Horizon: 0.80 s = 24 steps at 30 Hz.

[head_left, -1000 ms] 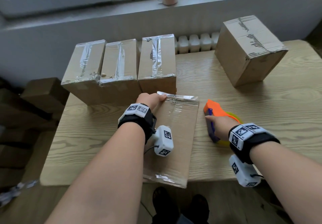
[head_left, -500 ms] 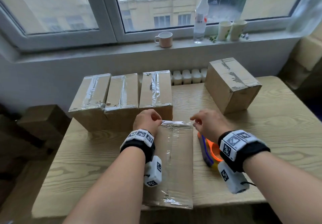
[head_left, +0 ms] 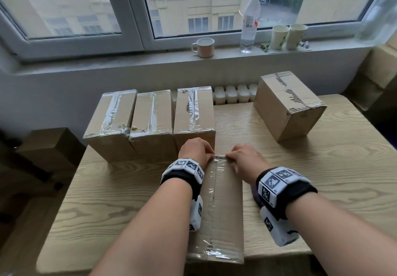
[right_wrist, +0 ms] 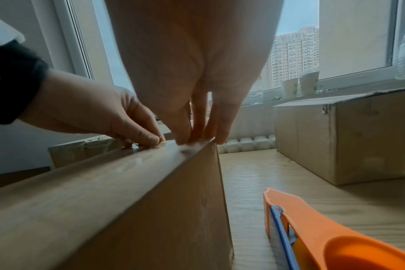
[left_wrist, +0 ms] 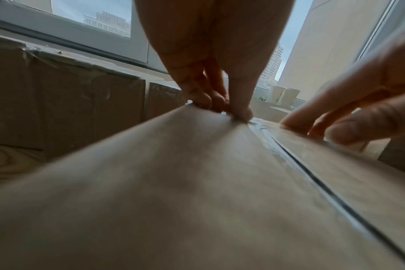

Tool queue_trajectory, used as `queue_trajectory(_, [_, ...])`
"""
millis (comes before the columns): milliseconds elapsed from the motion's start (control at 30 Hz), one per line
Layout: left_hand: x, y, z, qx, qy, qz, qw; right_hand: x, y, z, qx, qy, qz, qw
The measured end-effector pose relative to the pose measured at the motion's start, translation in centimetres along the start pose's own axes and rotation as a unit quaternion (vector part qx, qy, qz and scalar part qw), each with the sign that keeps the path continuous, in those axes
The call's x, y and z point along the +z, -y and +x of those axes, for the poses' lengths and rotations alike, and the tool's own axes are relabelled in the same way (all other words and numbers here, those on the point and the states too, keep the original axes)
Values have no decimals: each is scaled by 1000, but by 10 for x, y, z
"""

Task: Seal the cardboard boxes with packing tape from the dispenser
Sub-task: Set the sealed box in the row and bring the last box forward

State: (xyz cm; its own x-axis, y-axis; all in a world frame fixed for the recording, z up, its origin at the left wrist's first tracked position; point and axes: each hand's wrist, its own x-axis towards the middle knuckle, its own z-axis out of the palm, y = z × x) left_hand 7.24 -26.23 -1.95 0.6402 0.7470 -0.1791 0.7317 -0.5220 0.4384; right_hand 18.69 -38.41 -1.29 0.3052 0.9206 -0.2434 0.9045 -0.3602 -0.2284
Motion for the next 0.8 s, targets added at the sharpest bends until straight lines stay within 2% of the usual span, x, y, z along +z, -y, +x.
queue_trajectory(233, [-6, 22, 2, -46, 14, -91, 995, -2, 1, 5, 68, 19, 4, 998])
queue_trajectory(367, [-11, 39, -2, -104, 28, -156, 982, -3, -2, 4, 111, 18, 50, 992])
queue_trajectory(600, [-6, 40, -3, -161, -13, -152, 975, -3, -3, 5, 182, 1, 104, 978])
queue_trajectory(800, [-6, 29, -1, -143, 33, -100, 984, -1, 1, 11, 204, 7, 103, 973])
